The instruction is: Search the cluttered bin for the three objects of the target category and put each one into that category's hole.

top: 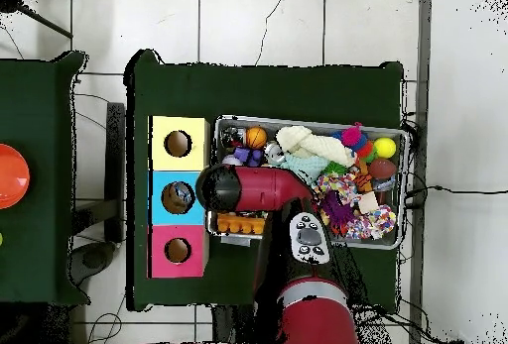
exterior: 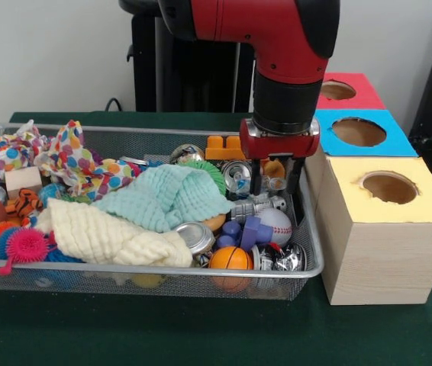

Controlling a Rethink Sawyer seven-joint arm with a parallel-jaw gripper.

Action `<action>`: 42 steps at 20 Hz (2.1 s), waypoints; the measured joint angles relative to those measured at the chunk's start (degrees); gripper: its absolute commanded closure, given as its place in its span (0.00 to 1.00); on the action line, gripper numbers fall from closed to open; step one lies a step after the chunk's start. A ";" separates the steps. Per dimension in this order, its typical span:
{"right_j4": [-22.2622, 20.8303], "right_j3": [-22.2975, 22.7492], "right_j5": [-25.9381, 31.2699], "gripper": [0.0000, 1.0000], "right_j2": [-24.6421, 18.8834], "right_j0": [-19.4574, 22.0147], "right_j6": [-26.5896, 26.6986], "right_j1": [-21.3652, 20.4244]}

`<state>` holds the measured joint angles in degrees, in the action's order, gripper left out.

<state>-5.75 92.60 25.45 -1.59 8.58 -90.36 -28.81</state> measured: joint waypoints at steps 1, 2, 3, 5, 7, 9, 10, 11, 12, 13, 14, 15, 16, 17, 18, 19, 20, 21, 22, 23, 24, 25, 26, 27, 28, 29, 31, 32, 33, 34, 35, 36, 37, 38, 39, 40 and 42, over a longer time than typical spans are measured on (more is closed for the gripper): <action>-0.01 -0.01 -0.01 0.00 -0.03 0.00 0.00 0.00; -0.01 -0.02 -0.01 0.00 -0.06 -0.01 0.00 0.00; -0.02 -0.01 -0.01 0.00 -0.07 -0.01 0.00 -0.01; -0.03 -0.01 0.00 0.00 -0.10 0.00 0.00 0.00; -0.03 -0.01 -0.01 0.00 -0.12 -0.02 0.00 0.00; -0.05 -0.01 -0.01 0.00 -0.12 -0.01 0.00 0.00; -0.05 -0.01 -0.01 0.00 -0.12 -0.01 0.00 -0.01; -0.05 -0.01 -0.01 0.00 -0.12 -0.01 0.00 0.00; -0.03 0.00 -0.01 0.00 -0.12 -0.02 0.00 -0.01; -0.04 0.02 -0.01 0.00 -0.12 -0.01 0.00 0.00; -0.05 0.05 -0.01 0.00 -0.12 -0.01 0.00 0.00; -0.03 0.07 -0.01 0.00 -0.12 -0.01 0.00 0.00; -0.05 0.09 -0.01 0.00 -0.13 0.00 0.00 0.00; -0.05 0.12 -0.01 0.00 -0.14 0.01 0.00 0.00; -0.05 0.30 -0.02 0.00 -0.16 0.06 0.00 0.01; -0.03 0.39 -0.02 0.00 -0.20 0.10 0.00 0.02; -0.03 0.44 -0.02 0.00 -0.21 0.12 0.00 0.02; -0.03 0.56 -0.04 0.00 -0.22 0.17 0.00 0.03; -0.03 0.73 -0.04 0.00 -0.26 0.26 0.00 0.05; -0.03 0.99 -0.20 0.00 -0.30 0.42 0.00 0.06; -0.03 1.15 -0.32 0.00 -0.32 0.54 0.00 0.08; -0.03 1.34 -0.49 0.00 -0.36 0.67 0.00 0.09; -0.03 1.68 -0.89 0.00 -0.44 0.99 0.00 0.17; -0.03 1.87 -1.19 0.00 -0.48 1.20 0.00 0.24; -0.03 1.91 -1.25 0.00 -0.49 1.25 0.00 0.26; -0.03 2.02 -1.53 0.00 -0.50 1.42 0.00 0.35; -0.03 2.42 -2.72 0.00 -0.54 2.03 0.00 0.74; -0.03 2.50 -3.00 0.00 -0.54 2.14 0.00 0.83; -0.03 2.62 -3.38 0.00 -0.55 2.27 0.00 0.93; -0.02 3.00 -4.28 0.00 -0.55 2.53 0.00 1.14; -0.03 3.18 -4.57 0.00 -0.54 2.59 0.00 1.18; -0.03 3.36 -4.83 0.00 -0.54 2.62 0.00 1.21; -0.03 3.95 -5.55 0.00 -0.54 2.64 0.00 1.24; -0.02 4.37 -5.99 0.00 -0.55 2.63 0.00 1.24; -0.02 4.66 -6.24 0.00 -0.55 2.63 0.00 1.23; -0.02 4.94 -6.49 0.00 -0.55 2.63 0.00 1.23; -0.02 5.41 -6.90 0.00 -0.55 2.63 0.00 1.22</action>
<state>-5.77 98.00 18.56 -2.14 11.22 -90.36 -27.59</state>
